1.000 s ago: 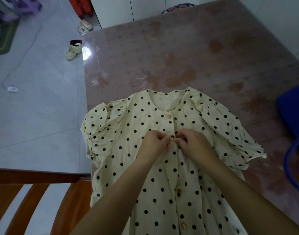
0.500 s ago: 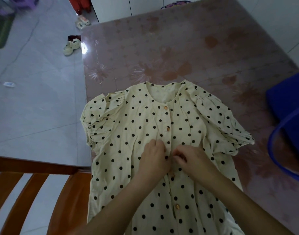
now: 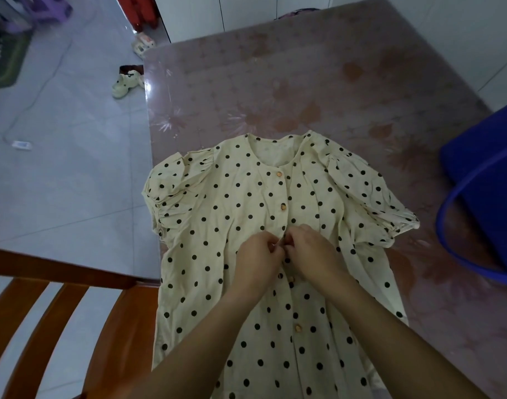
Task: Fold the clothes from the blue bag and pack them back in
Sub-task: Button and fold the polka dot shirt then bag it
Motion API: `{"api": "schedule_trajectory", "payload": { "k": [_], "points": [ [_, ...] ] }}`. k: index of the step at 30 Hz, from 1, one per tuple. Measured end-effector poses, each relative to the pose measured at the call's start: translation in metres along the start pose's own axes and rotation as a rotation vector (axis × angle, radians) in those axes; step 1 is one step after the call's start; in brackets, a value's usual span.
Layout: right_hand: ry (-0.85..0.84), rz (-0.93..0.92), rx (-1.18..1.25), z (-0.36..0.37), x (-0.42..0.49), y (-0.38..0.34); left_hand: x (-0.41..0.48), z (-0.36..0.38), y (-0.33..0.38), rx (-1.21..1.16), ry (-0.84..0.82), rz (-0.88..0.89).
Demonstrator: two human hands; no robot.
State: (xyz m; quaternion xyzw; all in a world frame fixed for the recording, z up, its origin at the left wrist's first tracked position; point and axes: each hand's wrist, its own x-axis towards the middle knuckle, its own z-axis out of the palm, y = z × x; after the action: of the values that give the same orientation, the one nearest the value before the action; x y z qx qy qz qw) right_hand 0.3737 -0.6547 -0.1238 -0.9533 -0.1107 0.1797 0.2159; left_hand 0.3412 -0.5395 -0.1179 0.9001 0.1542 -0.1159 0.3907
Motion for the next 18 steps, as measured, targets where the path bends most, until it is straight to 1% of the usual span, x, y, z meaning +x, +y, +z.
{"api": "schedule_trajectory", "payload": {
  "k": [4,7,11,13,14,18],
  "points": [
    [0.013,0.035,0.036,-0.002,0.0008,0.0043,0.0056,-0.0005,-0.0031,-0.019,0.025,-0.016],
    [0.001,0.055,0.058,-0.0051,0.0026,0.0061,0.0082,0.0012,-0.0043,-0.015,0.008,-0.006],
    [-0.043,0.03,-0.03,-0.0054,0.0042,0.006,0.0098,0.0035,-0.0014,0.017,-0.014,-0.006],
    [-0.026,0.02,-0.066,-0.004,0.0028,0.0057,0.011,0.003,-0.0002,0.035,0.003,-0.002],
    [-0.01,0.02,-0.06,-0.0031,0.0018,0.0056,0.011,0.0023,0.0002,0.042,0.004,-0.003],
    [0.048,0.084,0.091,-0.0031,0.0011,0.0062,0.009,-0.0001,0.0005,0.058,-0.019,0.001]
  ]
}}
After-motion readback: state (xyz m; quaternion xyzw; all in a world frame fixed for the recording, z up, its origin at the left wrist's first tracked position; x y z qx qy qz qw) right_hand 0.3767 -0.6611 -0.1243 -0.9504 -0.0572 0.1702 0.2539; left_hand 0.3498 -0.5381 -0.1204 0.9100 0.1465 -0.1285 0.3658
